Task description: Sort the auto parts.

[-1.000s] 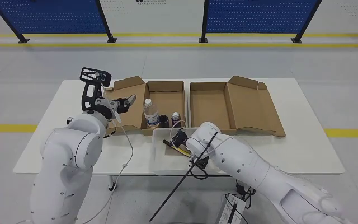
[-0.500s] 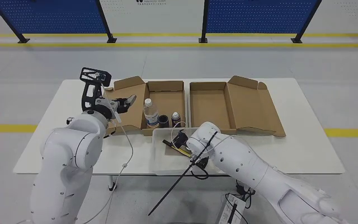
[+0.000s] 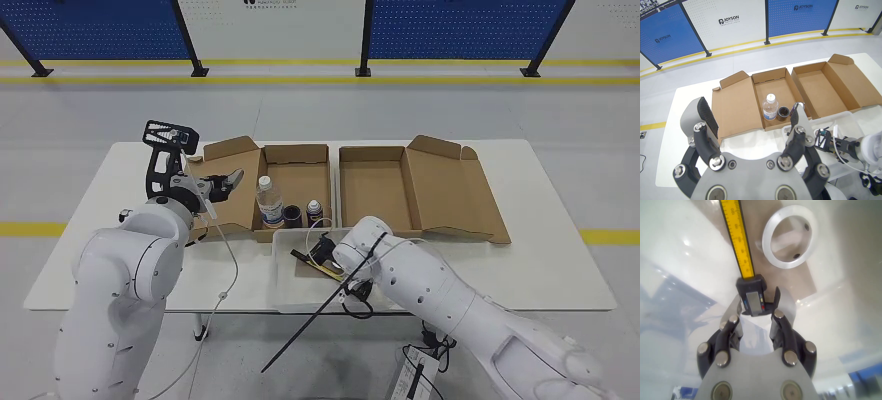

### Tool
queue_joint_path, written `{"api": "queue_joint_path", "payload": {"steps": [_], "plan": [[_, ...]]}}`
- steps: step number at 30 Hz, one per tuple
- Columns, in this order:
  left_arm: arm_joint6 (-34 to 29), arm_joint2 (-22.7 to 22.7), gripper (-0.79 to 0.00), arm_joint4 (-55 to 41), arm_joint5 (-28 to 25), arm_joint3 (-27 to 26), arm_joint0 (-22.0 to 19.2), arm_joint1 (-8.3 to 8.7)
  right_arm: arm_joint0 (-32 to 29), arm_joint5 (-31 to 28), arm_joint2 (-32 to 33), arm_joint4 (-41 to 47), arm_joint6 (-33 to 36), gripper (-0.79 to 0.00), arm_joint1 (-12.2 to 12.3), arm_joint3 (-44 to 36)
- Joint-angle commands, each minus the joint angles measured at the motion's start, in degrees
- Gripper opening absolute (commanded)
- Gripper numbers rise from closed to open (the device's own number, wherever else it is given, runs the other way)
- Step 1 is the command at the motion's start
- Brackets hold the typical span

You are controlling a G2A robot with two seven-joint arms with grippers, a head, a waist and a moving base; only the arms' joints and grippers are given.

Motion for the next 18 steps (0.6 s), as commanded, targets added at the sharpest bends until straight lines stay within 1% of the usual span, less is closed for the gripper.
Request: {"api": "queue_joint_path", "payload": {"steps": [1,4,10,12,15,16,17,18], "plan": [[0.0,0.0,0.0,0.0,0.0,0.0,0.0,0.0,0.05,-0.24,0.04,0.15,-0.01,-0.437,-0.17,0.37],[0.0,0.0,0.0,0.0,0.0,0.0,0.0,0.0,0.15,-0.74,0.08,0.33,0.02,-0.44,-0.44,0.93],[0.0,0.0,0.0,0.0,0.0,0.0,0.0,0.0,0.36,-1.49,0.12,0.57,0.14,-0.471,-0.96,1.82],[0.0,0.0,0.0,0.0,0.0,0.0,0.0,0.0,0.41,-1.6,0.14,0.66,0.19,-0.526,-1.14,2.02],[0.0,0.0,0.0,0.0,0.0,0.0,0.0,0.0,0.51,-1.89,0.24,0.69,0.18,-0.646,-1.35,2.29],[0.0,0.0,0.0,0.0,0.0,0.0,0.0,0.0,0.55,-2.03,0.32,0.75,0.05,-0.745,-1.41,2.3],[0.0,0.0,0.0,0.0,0.0,0.0,0.0,0.0,0.57,-2.14,0.39,0.77,0.0,-0.785,-1.46,2.36],[0.0,0.0,0.0,0.0,0.0,0.0,0.0,0.0,0.58,-2.24,0.46,0.78,-0.03,-0.785,-1.5,2.41]]}}
